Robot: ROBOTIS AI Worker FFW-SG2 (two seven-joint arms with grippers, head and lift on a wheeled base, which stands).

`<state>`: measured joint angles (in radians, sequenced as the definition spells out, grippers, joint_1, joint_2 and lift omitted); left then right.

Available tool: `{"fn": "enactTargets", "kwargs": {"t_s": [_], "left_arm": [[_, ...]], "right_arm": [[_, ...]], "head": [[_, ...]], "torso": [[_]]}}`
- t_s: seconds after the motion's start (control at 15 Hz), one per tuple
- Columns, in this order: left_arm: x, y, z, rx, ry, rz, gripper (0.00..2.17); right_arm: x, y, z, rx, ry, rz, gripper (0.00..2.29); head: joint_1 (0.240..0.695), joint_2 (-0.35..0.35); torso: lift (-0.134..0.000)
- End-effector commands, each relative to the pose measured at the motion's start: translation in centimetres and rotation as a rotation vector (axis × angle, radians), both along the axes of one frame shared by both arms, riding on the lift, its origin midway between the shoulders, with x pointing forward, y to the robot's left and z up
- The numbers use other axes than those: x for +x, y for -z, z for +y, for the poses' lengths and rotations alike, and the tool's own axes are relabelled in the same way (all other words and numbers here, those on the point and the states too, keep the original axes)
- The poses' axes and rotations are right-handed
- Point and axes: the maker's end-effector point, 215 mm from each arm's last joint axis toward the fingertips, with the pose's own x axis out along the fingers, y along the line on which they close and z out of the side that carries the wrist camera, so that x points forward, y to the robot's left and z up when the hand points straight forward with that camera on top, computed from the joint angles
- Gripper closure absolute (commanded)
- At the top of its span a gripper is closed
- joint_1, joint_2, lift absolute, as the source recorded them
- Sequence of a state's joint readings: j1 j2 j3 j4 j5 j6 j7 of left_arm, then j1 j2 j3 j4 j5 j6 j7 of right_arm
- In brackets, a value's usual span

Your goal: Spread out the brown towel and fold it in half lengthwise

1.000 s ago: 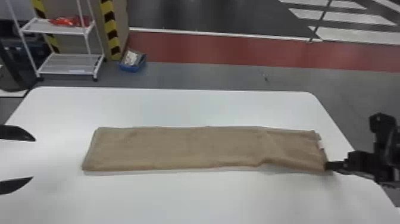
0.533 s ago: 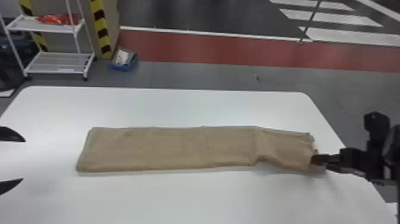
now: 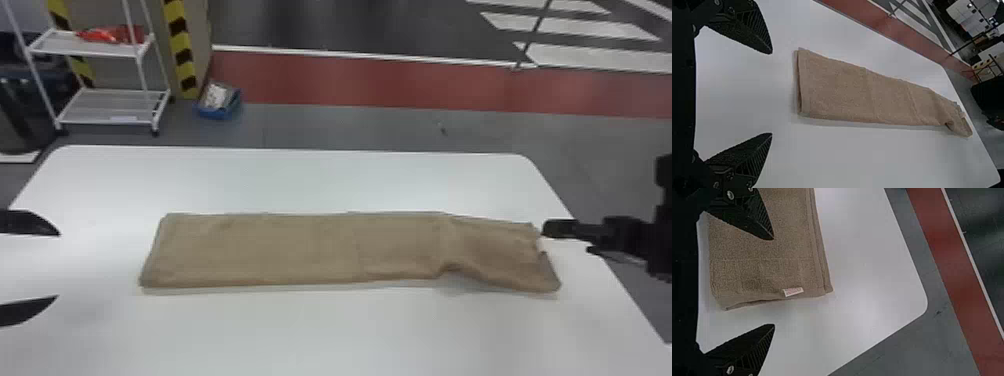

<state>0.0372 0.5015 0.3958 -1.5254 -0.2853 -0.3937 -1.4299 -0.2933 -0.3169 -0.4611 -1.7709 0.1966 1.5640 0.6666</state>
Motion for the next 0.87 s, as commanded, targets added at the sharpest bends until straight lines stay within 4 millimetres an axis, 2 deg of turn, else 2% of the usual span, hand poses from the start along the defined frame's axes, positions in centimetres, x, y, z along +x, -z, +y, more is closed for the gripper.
{"fn": "enactTargets", "kwargs": {"t_s": [0.0,0.13,0.53,0.8], "left_arm": [[-0.5,-0.1,-0.1,-0.008,-0.007,-0.006,0.16],[-1.1,0.0,0.1,-0.019,-0.03,-0.005,0.16],[-1.3,-0.9,-1.7,-0.112,-0.081,-0.016,0.16],[-1.2,-1.2,-1.3,-0.14,-0.115,-0.027,0.16]], "right_arm": [[0.1,0.1,0.4,0.007,-0.005,0.005,0.07],[0.7,-0.3,0.6,0.012,-0.009,-0.001,0.07],[0.2,0.0,0.1,0.011,-0.021,0.014,0.07],[-0.1,0.1,-0.1,0.008,-0.026,0.019,0.07]], "head": [[0.695,-0.141],[0.695,-0.142],[0.695,-0.15],[0.695,-0.161]], "torso": [[-0.124],[-0.124],[-0.124],[-0.124]]}}
